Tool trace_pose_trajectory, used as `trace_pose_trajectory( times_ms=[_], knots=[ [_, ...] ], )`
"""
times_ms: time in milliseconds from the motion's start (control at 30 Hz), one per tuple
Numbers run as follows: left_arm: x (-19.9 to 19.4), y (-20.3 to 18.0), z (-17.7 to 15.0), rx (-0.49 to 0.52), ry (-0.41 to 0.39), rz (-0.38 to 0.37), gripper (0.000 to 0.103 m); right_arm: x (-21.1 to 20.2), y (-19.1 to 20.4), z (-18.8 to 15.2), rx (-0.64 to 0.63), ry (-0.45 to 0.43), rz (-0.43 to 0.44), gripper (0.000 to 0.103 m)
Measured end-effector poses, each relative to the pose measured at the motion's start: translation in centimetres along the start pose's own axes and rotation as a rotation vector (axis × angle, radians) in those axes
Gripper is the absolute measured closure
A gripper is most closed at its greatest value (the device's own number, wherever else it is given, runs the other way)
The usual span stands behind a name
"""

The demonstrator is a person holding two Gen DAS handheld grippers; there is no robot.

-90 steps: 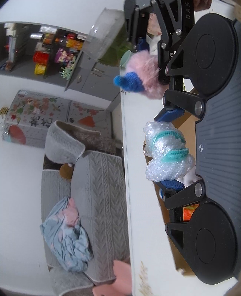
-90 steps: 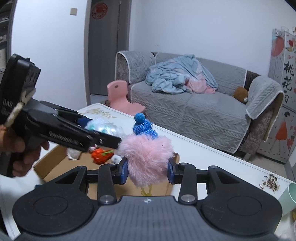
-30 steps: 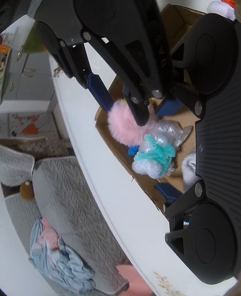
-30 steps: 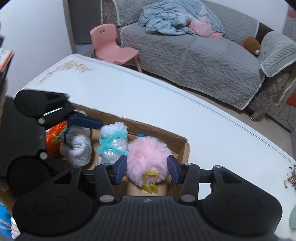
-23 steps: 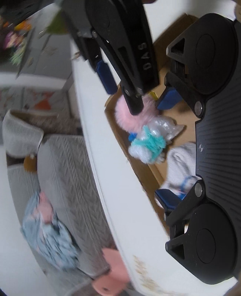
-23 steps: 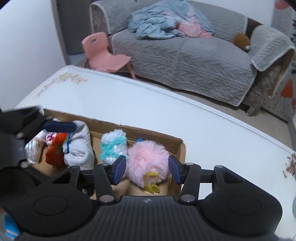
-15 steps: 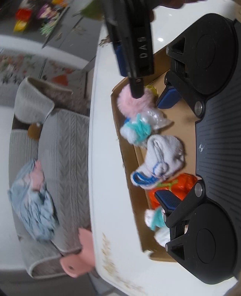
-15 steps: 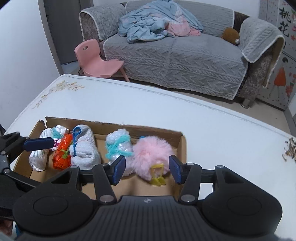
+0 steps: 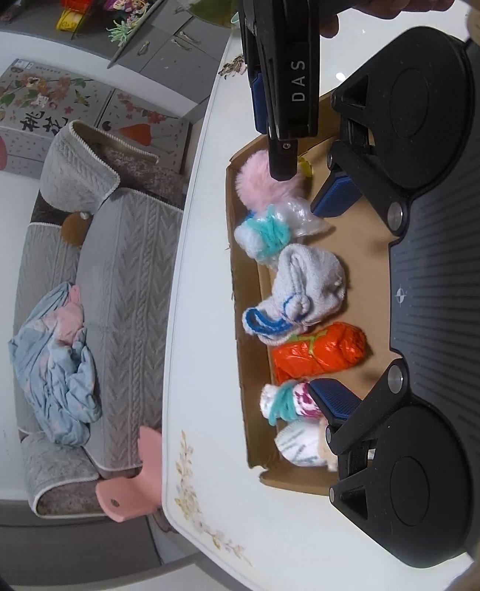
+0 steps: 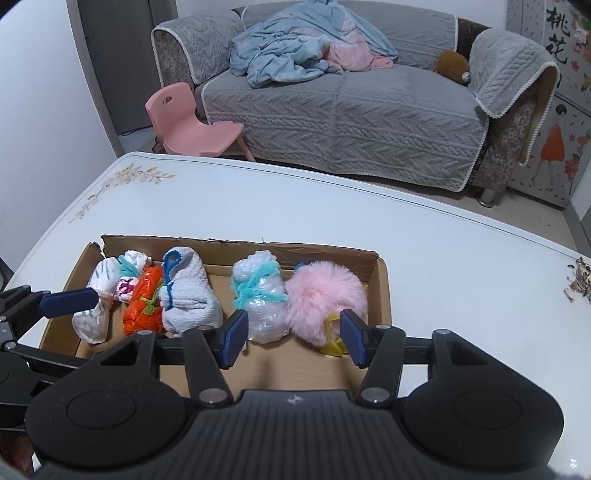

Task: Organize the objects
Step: 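Withdraw both open tools from the tray back toward the sock pile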

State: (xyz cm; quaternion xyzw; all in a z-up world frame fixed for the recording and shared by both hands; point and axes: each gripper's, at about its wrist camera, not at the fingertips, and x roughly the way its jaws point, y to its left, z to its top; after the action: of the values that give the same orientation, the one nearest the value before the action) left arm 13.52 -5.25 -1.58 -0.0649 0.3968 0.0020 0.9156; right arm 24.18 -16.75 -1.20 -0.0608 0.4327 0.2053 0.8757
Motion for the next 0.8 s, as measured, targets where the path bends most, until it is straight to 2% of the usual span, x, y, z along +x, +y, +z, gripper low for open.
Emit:
trace_pose_trajectory(
  times_ms=[33,233,800],
  knots=[
    [-0.2,0.2,-0.1,-0.006,0.001,0.0,0.007,-0.1,0.1,-0.1,0.002,-0.002,0.001,0.044],
    [-1.8,1.2,-1.0,-0.012,-0.005,0.013,0.006,-1.1,0.9,-1.0,0.019,-0.017,0.007,0.035],
    [-9.1,4.6,-6.5,-0.05,-0.065,0.046,0.003,-5.9,2.4,-4.5,0.045,-0.085,0.029,0.026]
  ],
)
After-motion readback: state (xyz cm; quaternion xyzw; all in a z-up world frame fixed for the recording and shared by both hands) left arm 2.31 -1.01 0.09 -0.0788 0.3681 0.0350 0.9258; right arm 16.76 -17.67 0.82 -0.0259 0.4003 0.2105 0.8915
